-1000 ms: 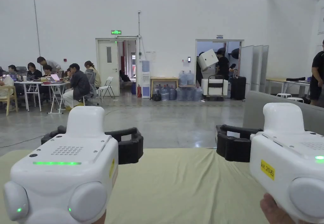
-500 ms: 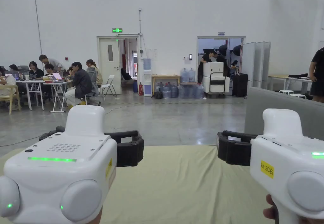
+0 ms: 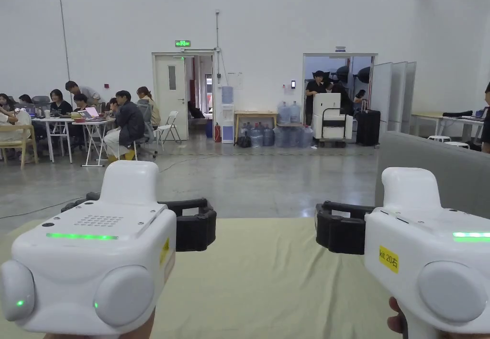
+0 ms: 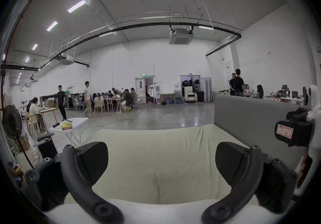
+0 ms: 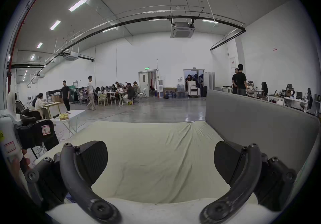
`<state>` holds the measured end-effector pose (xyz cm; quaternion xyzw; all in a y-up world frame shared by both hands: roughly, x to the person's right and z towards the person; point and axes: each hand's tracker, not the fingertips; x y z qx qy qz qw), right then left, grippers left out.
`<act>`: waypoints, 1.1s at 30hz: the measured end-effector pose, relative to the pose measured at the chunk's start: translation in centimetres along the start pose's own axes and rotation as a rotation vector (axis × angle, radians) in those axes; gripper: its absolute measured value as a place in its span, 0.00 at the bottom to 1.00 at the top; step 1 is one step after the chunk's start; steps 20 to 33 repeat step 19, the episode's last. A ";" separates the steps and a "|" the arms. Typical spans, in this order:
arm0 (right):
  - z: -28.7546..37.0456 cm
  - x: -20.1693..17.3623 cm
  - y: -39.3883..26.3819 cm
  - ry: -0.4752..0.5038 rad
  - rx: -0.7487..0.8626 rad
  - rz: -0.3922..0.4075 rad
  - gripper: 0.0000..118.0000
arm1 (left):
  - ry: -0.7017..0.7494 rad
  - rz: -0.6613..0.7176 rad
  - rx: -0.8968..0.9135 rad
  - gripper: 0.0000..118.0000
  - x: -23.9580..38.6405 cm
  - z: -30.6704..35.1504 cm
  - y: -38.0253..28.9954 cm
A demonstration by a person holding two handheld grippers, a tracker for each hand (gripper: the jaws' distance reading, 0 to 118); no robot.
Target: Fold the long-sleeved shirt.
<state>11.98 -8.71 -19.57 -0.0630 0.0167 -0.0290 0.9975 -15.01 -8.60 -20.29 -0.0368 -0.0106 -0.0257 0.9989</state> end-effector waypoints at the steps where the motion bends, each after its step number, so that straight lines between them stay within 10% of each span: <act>1: 0.0 0.0 0.0 -0.005 0.000 0.003 1.00 | 0.001 0.000 -0.002 1.00 -0.1 0.0 0.0; 33: 0.3 -0.3 0.2 0.018 -0.026 -0.011 1.00 | -0.005 0.004 -0.012 1.00 -0.2 0.1 0.3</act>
